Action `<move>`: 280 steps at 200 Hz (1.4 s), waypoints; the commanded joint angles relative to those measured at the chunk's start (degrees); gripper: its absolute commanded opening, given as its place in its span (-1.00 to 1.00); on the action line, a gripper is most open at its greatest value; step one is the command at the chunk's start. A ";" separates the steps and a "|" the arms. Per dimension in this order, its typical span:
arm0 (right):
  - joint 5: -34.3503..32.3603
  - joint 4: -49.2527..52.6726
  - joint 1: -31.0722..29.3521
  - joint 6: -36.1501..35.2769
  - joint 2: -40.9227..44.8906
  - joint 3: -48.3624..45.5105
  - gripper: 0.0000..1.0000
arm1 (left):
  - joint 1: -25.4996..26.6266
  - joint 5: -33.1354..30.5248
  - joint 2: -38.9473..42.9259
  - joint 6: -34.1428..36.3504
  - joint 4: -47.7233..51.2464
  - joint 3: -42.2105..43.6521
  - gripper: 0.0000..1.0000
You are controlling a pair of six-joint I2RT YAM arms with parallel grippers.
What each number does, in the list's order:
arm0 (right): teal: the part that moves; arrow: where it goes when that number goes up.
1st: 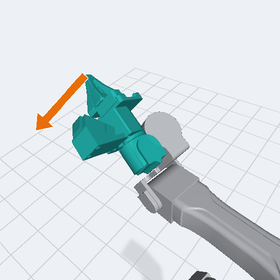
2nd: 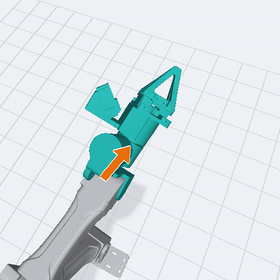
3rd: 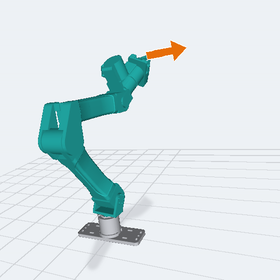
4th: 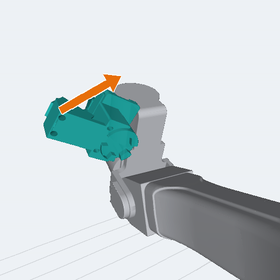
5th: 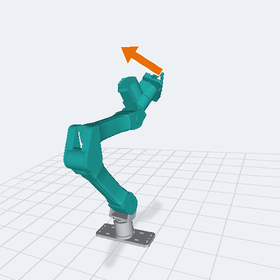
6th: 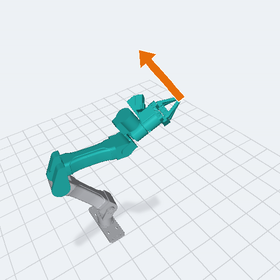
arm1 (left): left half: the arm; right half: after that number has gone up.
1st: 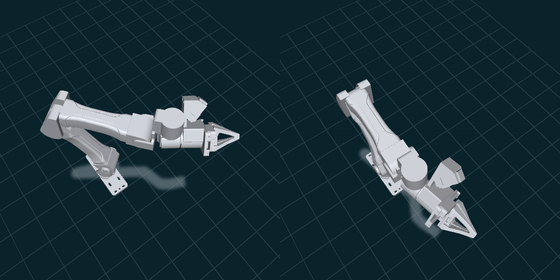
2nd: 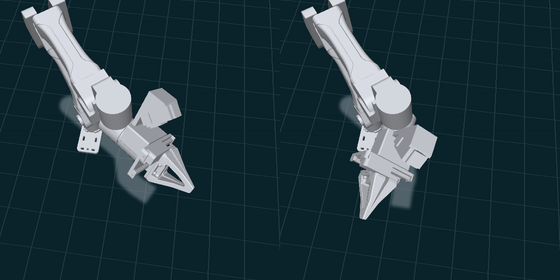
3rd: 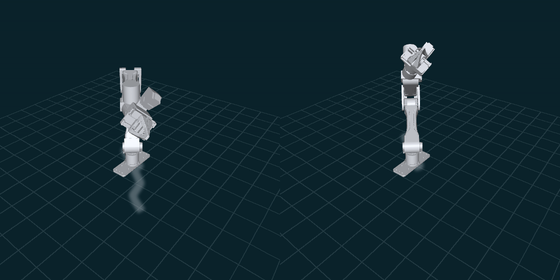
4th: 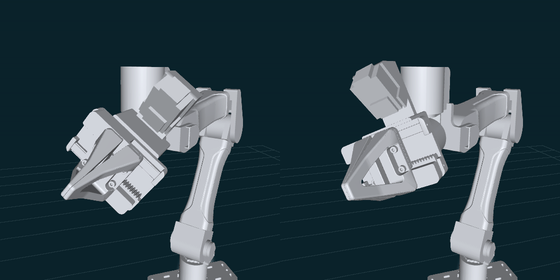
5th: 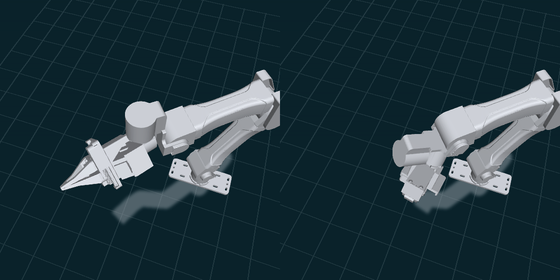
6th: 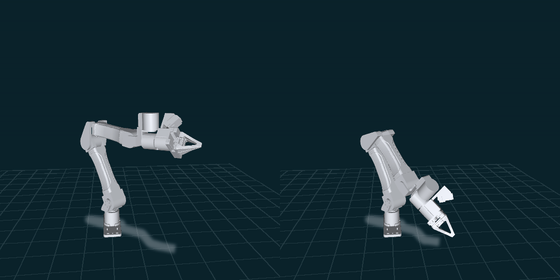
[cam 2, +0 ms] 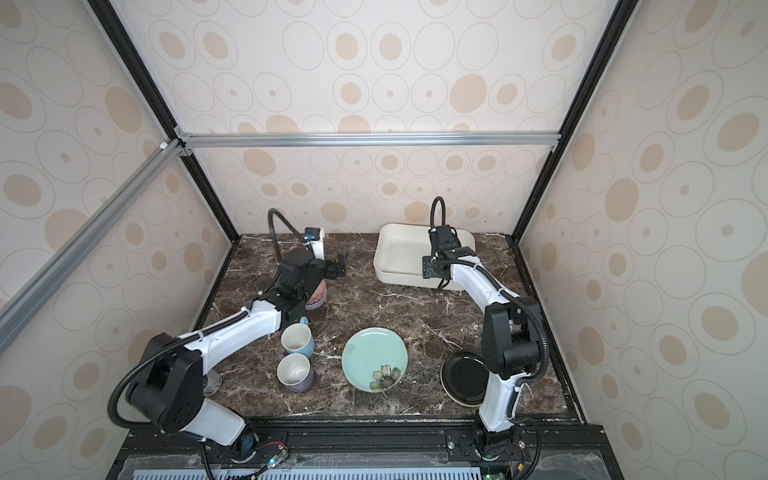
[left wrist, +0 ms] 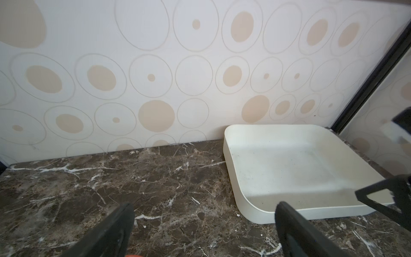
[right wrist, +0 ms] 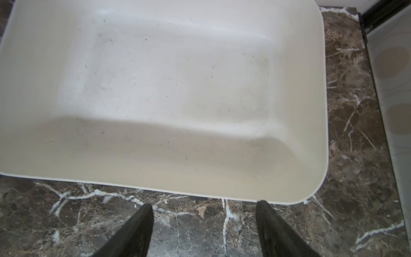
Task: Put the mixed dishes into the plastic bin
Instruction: 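Reach both grippers to the near corners of the white bin and grasp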
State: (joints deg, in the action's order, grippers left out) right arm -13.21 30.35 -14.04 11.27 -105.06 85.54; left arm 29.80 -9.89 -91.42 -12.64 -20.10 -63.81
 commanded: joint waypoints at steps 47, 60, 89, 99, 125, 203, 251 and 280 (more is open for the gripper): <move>-5.23 0.46 6.53 5.91 6.79 -7.39 0.63 | 5.73 -2.28 -22.13 -3.48 21.63 -28.65 0.98; -3.07 -0.10 8.67 7.60 6.33 -7.52 0.64 | 6.24 -2.91 -25.44 -3.53 24.00 -33.34 0.98; -1.43 0.22 11.05 9.45 2.65 -4.85 0.64 | 6.36 -4.38 -33.52 -3.46 30.83 -45.42 0.98; -0.80 0.09 11.57 9.86 1.41 -3.90 0.64 | 6.34 -5.23 -36.17 -3.53 32.53 -48.92 0.98; 0.70 -0.55 13.00 11.39 -1.03 -2.59 0.64 | 6.35 -5.53 -41.08 -3.58 35.47 -54.68 0.98; 1.55 1.27 14.90 11.52 -6.96 1.76 0.62 | 5.50 -2.72 -49.44 -5.20 38.37 -62.68 0.98; 3.60 3.09 14.95 11.06 -9.79 4.39 0.31 | 3.77 2.29 -51.34 -7.39 37.95 -62.64 0.90; 6.20 4.35 14.99 11.15 -10.73 5.58 -0.03 | 3.34 3.44 -52.09 -7.93 37.98 -62.60 0.69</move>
State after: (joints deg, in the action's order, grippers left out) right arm -9.34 32.10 0.73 21.76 -114.61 89.17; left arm 33.89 -8.21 -142.02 -19.03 16.82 -123.81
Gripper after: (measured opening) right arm 0.522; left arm 0.880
